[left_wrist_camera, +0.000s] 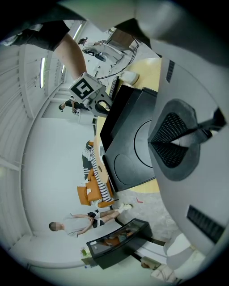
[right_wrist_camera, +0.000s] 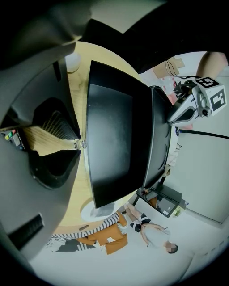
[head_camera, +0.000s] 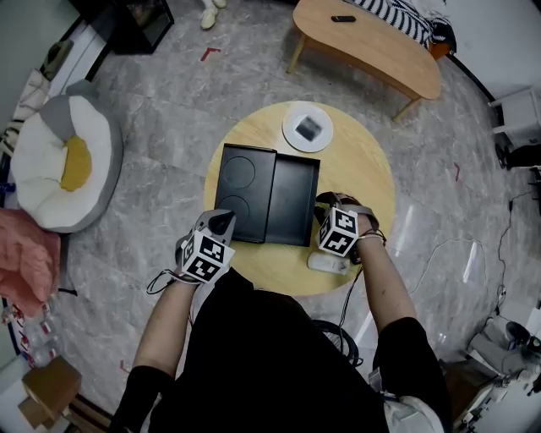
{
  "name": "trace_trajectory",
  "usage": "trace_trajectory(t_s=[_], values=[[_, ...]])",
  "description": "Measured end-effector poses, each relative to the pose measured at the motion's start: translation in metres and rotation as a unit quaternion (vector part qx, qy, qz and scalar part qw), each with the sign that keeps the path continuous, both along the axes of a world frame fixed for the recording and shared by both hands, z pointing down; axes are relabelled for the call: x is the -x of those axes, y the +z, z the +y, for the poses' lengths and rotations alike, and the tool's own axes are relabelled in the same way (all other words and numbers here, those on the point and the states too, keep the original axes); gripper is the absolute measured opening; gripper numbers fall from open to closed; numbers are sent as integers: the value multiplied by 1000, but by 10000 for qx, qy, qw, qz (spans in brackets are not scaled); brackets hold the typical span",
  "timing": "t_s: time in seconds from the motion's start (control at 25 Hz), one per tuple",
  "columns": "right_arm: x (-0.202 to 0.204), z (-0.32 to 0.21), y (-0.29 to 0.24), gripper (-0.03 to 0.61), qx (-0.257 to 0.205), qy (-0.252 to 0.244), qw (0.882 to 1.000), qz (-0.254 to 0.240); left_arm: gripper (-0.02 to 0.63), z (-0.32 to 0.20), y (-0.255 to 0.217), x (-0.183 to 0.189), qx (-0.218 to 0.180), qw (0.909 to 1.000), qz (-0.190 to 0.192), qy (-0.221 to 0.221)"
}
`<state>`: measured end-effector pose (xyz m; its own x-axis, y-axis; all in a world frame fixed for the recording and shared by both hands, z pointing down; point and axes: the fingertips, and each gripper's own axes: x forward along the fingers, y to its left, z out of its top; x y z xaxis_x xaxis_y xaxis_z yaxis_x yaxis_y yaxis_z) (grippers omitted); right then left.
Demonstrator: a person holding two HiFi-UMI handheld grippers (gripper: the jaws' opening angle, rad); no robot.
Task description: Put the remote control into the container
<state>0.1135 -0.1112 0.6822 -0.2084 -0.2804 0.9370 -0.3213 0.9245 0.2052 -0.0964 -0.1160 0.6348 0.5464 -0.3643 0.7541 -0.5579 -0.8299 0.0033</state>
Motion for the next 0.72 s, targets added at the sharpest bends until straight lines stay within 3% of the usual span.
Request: trace_trajectory(t_s=[0.08,0.2,0.24,0.48,0.72], values=[[2,3,-1,75,93,82,9998,-173,6,0,0,0,35,10000,54,-56],[4,10,-6,171,281,178,9987,-399,8,-1,0,0,26,9999,61,-84],[4,11,-10,175,290,222,9983,-454,7,0,0,1,17,9999,52,-93],[0,8,-54,174,-275,883,9892,-1134,7,-1,0,3,-11,9997,162,-186],[-9,23,-109,173,-681,1915,9497,-2382,6,-13,-46,7,-504,9923,787,-809]])
